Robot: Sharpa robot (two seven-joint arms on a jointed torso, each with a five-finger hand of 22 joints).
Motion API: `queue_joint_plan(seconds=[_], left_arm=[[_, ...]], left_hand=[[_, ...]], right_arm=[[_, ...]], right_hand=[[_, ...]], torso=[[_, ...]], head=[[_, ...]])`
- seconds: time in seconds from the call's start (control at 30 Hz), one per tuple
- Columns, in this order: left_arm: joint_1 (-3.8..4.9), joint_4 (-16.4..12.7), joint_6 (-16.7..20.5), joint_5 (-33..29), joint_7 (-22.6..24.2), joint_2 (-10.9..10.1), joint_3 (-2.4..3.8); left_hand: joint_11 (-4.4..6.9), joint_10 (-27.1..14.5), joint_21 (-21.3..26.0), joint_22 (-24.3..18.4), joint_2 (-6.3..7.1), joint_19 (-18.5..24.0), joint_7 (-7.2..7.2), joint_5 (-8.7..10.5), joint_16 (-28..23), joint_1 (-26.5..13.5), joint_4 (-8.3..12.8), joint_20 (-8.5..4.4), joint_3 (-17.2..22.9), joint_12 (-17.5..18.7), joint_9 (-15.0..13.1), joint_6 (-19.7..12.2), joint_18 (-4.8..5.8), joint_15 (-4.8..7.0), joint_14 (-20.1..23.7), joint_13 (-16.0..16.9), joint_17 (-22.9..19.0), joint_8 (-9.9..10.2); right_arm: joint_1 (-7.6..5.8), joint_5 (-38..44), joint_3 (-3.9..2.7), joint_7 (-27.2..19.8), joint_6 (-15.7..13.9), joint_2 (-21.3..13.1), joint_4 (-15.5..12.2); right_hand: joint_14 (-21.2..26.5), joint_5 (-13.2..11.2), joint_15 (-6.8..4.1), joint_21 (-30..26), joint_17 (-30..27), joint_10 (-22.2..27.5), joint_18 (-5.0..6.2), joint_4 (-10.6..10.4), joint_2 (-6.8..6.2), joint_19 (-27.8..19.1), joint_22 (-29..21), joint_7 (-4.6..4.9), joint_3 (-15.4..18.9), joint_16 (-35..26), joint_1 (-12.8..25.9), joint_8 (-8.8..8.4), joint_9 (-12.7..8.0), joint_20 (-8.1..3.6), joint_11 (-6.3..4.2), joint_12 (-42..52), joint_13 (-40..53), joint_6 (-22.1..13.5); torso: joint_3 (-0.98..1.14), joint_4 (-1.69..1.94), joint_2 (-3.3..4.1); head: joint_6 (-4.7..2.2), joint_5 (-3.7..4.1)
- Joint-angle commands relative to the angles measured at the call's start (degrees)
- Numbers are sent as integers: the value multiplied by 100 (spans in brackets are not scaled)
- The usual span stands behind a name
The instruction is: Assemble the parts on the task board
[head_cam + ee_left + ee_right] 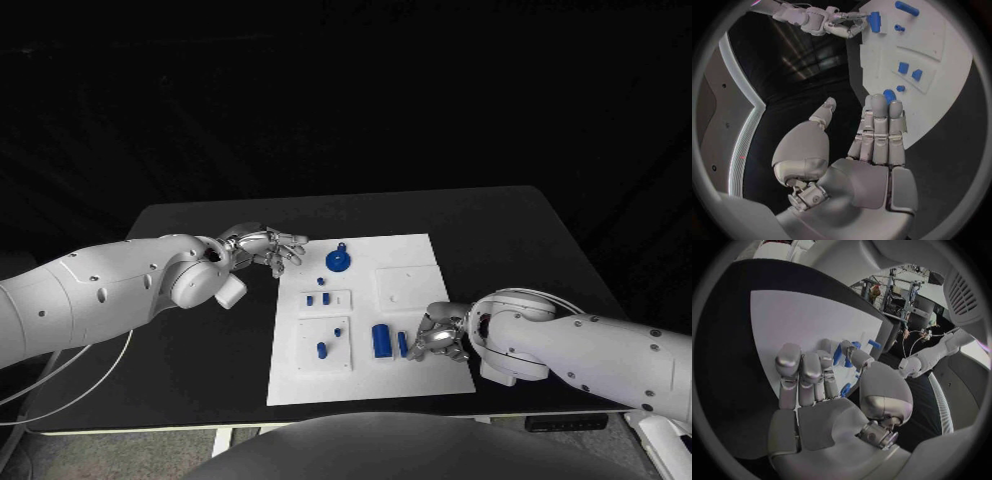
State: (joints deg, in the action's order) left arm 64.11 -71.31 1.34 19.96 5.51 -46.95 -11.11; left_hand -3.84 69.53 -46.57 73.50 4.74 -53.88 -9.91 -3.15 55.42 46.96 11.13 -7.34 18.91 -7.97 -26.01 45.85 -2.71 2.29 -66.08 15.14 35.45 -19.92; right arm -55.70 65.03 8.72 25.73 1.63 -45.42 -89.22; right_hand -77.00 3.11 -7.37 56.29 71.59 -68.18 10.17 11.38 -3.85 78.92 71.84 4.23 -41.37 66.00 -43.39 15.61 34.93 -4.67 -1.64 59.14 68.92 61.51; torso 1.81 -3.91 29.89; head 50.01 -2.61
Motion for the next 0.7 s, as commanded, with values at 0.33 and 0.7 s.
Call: queue_joint_plan(seconds=[0.33,0.7], left_arm=[[3,-11,-89,26,18,14,3],[3,-9,-86,29,15,7,3]], left_hand=[[-31,-16,41,9,-56,8,1,10,-23,3,38,-46,17,-27,9,-56,-344,-7,34,7,10,-40],[-31,-17,42,12,-56,8,1,11,-23,11,49,-45,17,-27,10,-56,-343,-7,34,7,11,-41]], right_arm=[[8,-40,5,-5,96,-1,6],[8,-120,5,-89,144,-27,-17]], right_hand=[[16,2,10,35,-5,-25,483,32,-103,-15,5,39,12,4,49,-30,-11,26,-3,-38,4,28],[15,6,12,36,-9,-25,483,77,-249,-21,3,39,71,-2,58,-38,-22,28,-3,-42,6,31]], torso=[[3,-2,-1],[1,-3,-2]], head=[[-1,-2],[-1,-3]])
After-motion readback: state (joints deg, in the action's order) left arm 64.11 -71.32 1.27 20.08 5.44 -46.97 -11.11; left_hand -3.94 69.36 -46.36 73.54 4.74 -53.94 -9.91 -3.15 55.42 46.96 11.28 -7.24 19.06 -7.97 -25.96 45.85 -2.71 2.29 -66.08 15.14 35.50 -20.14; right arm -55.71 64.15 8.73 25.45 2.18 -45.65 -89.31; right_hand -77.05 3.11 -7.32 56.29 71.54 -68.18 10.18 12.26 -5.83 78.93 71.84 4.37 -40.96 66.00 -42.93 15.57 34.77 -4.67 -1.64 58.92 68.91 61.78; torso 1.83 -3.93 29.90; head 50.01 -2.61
